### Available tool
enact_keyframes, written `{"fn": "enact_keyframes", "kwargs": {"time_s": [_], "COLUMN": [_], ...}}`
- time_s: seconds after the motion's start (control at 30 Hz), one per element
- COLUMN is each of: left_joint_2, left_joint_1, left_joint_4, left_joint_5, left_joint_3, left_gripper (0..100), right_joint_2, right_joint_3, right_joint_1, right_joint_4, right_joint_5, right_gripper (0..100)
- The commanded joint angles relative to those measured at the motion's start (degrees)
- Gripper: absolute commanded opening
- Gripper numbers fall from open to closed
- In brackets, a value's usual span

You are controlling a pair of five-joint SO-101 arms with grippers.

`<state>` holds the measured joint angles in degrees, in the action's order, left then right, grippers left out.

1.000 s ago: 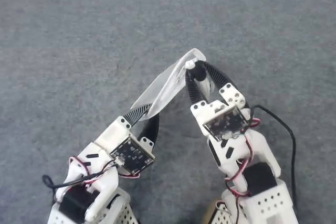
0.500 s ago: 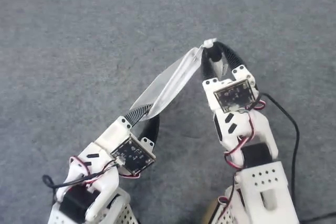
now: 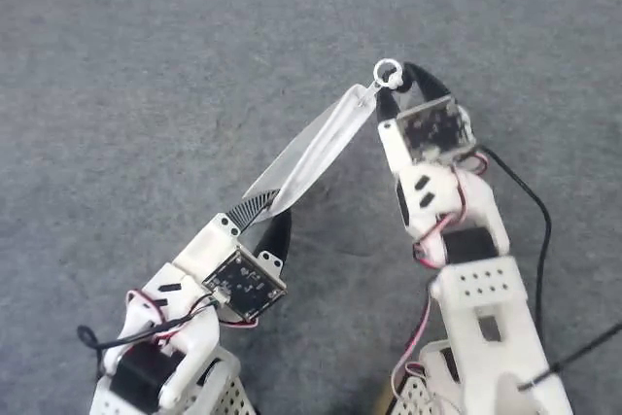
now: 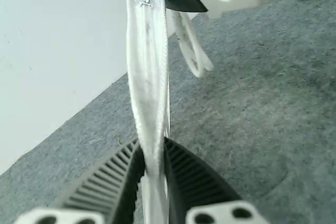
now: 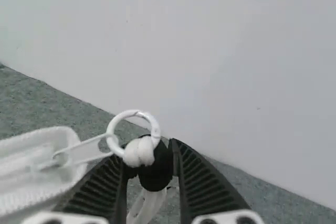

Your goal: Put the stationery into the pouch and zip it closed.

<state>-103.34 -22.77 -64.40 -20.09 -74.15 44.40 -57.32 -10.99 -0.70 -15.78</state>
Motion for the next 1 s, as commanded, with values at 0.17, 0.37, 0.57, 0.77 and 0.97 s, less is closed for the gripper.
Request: {"fn": "enact_keyframes", "kwargs": {"time_s": [0.17,0.37,0.57,0.77,0.97], "left_joint_2": [-0.62,-0.62,-0.62,-0.62,-0.70], "left_joint_1": [1.49,1.67,1.76,1.76,1.76], "left_joint_4": [-0.70,-0.70,-0.79,-0.79,-0.79], "left_joint_5": [-0.53,-0.53,-0.53,-0.53,-0.53], "left_joint_3": [1.54,1.54,1.54,1.54,1.54], "left_gripper": [1,1,1,1,1], "right_joint_2": [-8.57,-8.75,-8.75,-8.66,-9.01], "right_joint_3": [14.42,14.51,14.51,14.95,15.21], "right_joint_1": [6.29,7.25,7.34,10.95,11.74], "right_joint_4": [-10.07,-10.07,-10.42,-10.51,-10.51], "right_joint_5": [4.31,6.33,6.33,12.48,14.33], "right_gripper": [0.6,0.6,0.6,0.6,0.6]}}
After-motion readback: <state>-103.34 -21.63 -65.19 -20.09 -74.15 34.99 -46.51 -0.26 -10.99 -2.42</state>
